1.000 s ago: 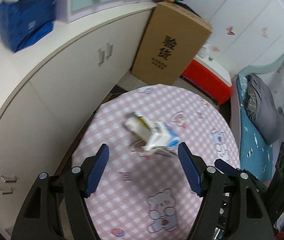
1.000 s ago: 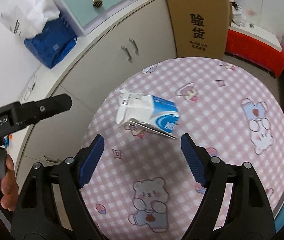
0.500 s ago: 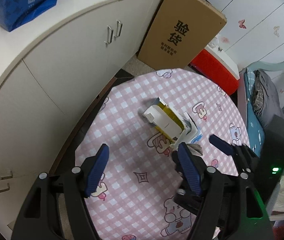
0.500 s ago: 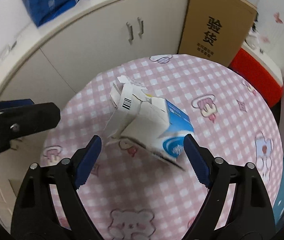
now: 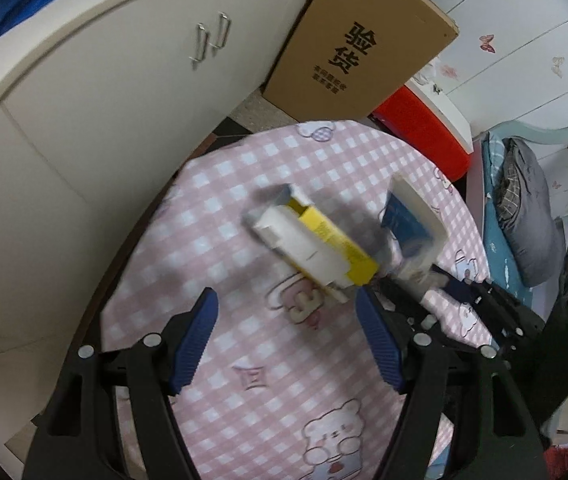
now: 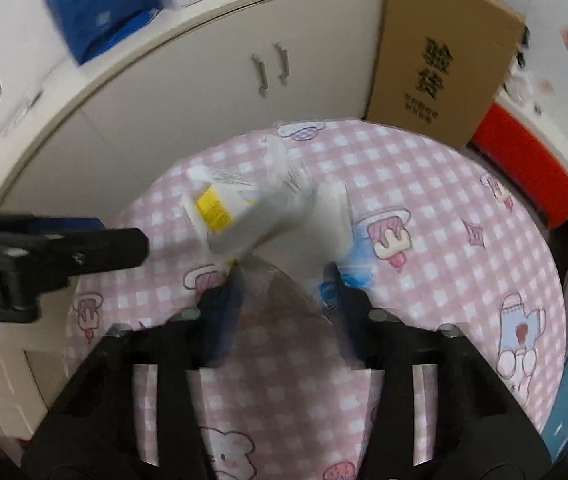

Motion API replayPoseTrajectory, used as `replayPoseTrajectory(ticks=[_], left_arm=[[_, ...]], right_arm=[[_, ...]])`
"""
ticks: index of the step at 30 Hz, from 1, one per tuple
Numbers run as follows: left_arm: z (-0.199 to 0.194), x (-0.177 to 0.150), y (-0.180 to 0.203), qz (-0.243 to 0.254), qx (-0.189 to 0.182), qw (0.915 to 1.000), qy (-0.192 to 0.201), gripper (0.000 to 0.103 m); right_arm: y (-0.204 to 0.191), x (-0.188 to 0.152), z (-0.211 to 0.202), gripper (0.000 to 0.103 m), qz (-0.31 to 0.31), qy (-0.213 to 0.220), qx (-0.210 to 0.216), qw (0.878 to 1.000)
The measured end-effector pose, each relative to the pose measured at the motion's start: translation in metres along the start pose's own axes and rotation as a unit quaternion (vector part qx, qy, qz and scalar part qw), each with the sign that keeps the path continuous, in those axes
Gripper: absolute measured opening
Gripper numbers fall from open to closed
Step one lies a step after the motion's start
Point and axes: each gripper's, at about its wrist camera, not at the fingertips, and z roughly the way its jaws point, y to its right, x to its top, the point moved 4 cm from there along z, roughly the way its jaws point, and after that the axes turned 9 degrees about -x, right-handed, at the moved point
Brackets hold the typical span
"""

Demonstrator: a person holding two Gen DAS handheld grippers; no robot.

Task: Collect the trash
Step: 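Grasp yellow-white carton with left tool while right tool grasps blue-white carton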

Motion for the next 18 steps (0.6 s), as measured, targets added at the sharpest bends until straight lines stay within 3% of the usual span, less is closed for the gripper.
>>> replayPoseTrajectory(ticks=[5,10,13,18], left_arm=[[0.026,0.01,0.014,-0.012,-0.01,0.9998,-0.012,0.07],[0.044,0.022,0.008,-0.072,-0.018,0.9972,-0.004,0.07],[0.059,0.029,0.011,-0.08,-0.002,0.9968,-0.01,0.07],[0.089,0.027,0.018,-0.08,0.042,0.9938,-0.065,0.07]], right_arm=[[0.034,0.001,-0.002,0.035,0.082,-0.01,0.025,0.996],[0.046,0.003,-0.006,0.035,0.104,-0.006,0.029,0.994],[0.05,0.003,-0.007,0.035,0.116,-0.006,0.033,0.993],[0.052,0.003,-0.007,0.035,0.121,-0.009,0.036,0.992]])
